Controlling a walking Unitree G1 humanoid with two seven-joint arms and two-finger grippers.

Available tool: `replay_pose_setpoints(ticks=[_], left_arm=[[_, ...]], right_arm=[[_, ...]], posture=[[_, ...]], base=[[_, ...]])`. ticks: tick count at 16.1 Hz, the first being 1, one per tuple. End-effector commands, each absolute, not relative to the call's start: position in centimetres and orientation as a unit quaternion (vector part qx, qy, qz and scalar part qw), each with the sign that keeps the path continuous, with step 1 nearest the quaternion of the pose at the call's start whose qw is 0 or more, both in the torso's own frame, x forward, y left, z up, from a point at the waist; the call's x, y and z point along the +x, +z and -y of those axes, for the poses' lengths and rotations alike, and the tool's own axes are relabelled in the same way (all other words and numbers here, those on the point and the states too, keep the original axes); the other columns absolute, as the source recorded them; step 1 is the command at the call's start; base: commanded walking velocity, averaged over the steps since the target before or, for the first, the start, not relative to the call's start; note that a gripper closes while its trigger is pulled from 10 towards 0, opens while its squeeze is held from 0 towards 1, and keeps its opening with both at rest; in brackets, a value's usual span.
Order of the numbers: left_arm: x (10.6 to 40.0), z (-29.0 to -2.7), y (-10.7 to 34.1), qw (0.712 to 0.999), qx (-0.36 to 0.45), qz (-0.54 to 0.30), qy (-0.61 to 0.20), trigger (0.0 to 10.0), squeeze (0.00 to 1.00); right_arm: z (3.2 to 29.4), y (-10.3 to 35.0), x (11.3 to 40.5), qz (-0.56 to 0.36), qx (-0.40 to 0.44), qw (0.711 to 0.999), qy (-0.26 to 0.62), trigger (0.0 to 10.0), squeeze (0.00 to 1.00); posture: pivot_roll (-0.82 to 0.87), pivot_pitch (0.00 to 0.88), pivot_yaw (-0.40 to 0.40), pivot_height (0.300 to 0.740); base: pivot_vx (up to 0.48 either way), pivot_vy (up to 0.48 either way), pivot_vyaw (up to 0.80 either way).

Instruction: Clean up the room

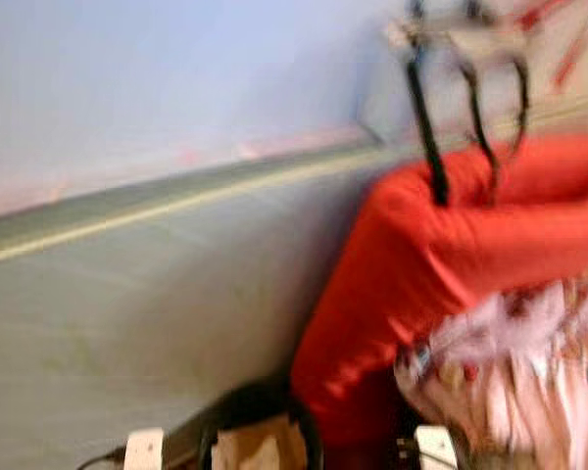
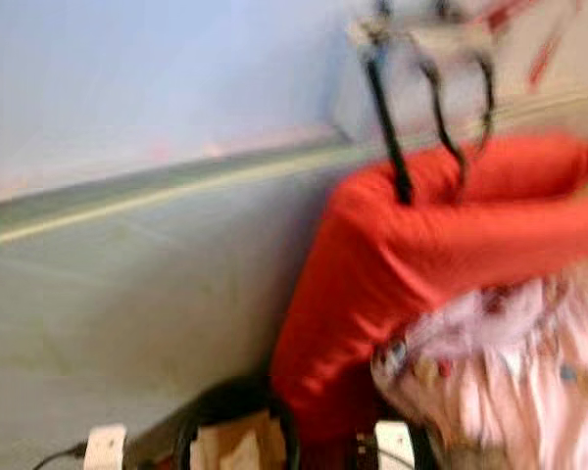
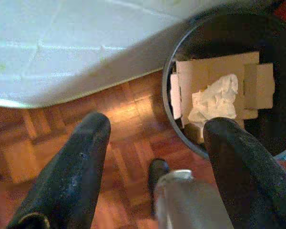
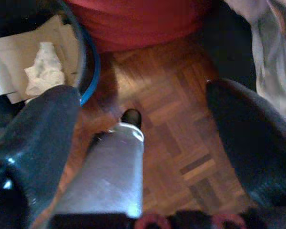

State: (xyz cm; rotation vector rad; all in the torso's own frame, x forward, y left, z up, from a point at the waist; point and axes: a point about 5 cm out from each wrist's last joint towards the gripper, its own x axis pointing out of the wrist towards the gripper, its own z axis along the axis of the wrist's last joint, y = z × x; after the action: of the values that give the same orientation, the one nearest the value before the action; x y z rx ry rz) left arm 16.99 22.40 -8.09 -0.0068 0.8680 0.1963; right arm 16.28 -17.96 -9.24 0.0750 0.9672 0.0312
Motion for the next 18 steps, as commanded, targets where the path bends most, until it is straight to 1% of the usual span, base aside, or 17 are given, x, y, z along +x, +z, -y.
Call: replay_pose_setpoints(ticks=[1,10,18], left_arm=[[17.19,-21.45,-8.21,0.904,-0.005,-0.420,0.082,10.0,0.00],[17.41,-21.30,-8.10,0.907,-0.003,-0.414,0.077,10.0,0.00],[17.21,-21.25,-8.21,0.905,-0.001,-0.418,0.074,10.0,0.00]], right_arm=[[18.61,-9.45,15.66,-0.475,0.029,0.879,0.009,10.0,0.00],[18.75,-9.44,15.64,-0.476,0.026,0.879,0.008,10.0,0.00],[18.67,-9.42,15.63,-0.470,0.033,0.882,0.008,10.0,0.00]], posture=[[0.10,0.000,-0.063,0.740],[0.10,0.000,-0.063,0.740],[0.10,0.000,-0.060,0.740]], base=[[0.000,0.000,-0.61],[0.000,0.000,-0.59],[0.000,0.000,0.00]])
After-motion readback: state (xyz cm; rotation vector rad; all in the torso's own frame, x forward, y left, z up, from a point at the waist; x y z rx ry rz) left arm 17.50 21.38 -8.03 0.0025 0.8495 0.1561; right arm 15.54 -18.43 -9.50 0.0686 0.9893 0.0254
